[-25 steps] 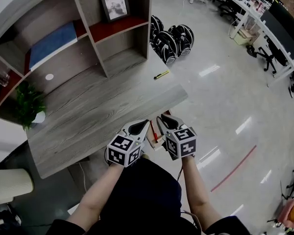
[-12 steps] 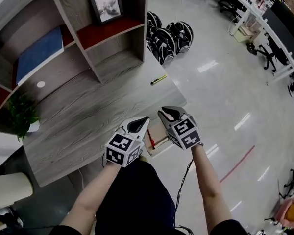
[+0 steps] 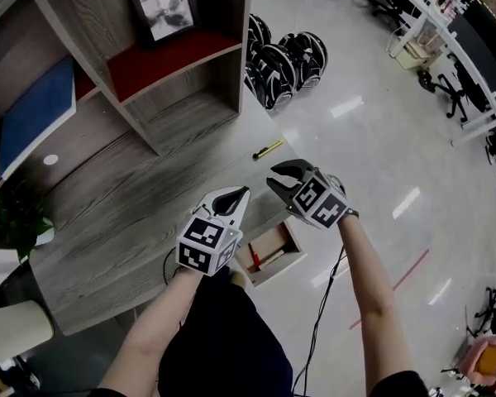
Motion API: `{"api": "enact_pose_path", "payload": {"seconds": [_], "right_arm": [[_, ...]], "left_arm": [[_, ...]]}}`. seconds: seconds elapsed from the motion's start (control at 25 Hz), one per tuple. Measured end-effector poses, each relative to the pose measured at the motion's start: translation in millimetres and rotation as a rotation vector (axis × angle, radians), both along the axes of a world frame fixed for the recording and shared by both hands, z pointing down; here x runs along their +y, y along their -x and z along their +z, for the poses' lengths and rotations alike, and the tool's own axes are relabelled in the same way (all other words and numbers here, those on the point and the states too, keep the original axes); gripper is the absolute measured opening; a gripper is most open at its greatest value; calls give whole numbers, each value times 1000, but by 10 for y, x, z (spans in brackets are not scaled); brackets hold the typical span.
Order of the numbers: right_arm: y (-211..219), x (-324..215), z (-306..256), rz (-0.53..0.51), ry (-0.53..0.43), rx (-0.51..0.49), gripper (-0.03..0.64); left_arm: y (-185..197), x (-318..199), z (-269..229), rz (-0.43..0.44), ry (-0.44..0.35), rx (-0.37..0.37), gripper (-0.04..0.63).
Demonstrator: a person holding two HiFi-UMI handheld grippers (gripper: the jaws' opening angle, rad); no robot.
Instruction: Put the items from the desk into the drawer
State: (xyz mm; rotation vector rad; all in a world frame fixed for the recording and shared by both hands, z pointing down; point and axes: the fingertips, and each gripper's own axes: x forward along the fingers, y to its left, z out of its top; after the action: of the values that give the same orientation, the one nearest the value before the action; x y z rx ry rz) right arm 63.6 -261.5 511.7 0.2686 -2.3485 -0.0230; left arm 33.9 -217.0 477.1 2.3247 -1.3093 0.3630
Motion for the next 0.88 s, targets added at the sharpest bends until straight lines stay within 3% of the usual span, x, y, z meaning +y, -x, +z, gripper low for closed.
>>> {"api": "enact_pose_path", "payload": {"seconds": [0.12, 0.4, 0.56, 0.88], "right_arm": [[68, -164, 128, -88, -4, 70, 109], [172, -489, 395, -256, -28, 222, 110], [157, -571, 560, -394, -35, 358, 110], [181, -614, 742, -552, 15, 504, 110]], "left_arm": [[36, -158, 112, -2, 11, 1, 9], [177, -536, 351, -36, 48, 23, 9], [213, -716, 430, -37, 56, 23, 9], [249, -784, 499, -29, 74, 50, 9]]}}
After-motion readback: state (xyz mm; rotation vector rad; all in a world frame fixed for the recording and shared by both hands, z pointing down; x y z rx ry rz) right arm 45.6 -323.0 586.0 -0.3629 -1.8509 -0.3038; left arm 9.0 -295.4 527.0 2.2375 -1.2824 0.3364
